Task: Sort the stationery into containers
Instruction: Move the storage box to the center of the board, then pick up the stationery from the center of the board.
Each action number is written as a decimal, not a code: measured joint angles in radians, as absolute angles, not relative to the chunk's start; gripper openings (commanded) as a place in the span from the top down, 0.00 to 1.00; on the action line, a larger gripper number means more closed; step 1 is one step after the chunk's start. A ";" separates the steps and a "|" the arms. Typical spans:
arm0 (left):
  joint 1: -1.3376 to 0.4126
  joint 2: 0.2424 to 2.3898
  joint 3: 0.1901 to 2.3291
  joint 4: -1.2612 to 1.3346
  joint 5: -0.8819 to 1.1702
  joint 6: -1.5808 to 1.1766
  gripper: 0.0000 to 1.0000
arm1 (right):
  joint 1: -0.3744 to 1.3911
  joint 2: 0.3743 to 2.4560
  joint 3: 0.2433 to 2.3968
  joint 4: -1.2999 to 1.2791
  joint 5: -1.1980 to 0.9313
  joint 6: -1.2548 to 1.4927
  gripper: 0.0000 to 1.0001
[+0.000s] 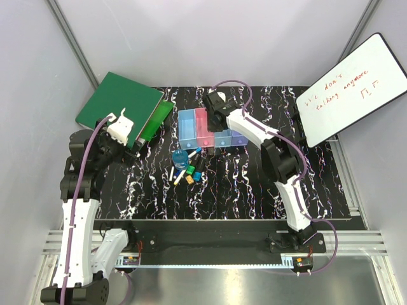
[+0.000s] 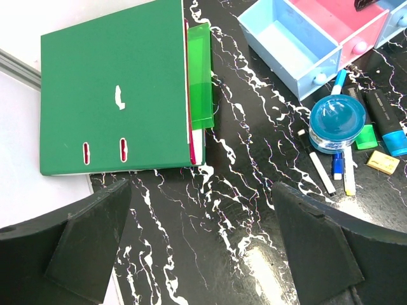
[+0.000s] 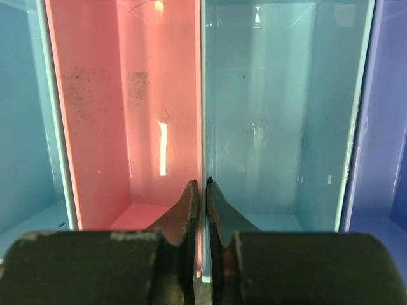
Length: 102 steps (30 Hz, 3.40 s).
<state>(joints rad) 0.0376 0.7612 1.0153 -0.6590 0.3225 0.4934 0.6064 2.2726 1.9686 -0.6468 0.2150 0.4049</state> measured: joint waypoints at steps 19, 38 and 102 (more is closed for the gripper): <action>0.035 0.770 1.015 -0.659 0.349 0.497 0.01 | 0.616 2.210 1.883 -0.673 0.224 0.506 1.00; 0.033 0.770 1.015 -0.659 0.362 0.496 0.01 | 0.611 2.209 1.878 -0.669 0.224 0.501 0.64; -0.459 1.703 1.285 -0.651 0.112 0.247 0.01 | 0.573 1.579 1.963 -0.679 0.223 -0.370 0.28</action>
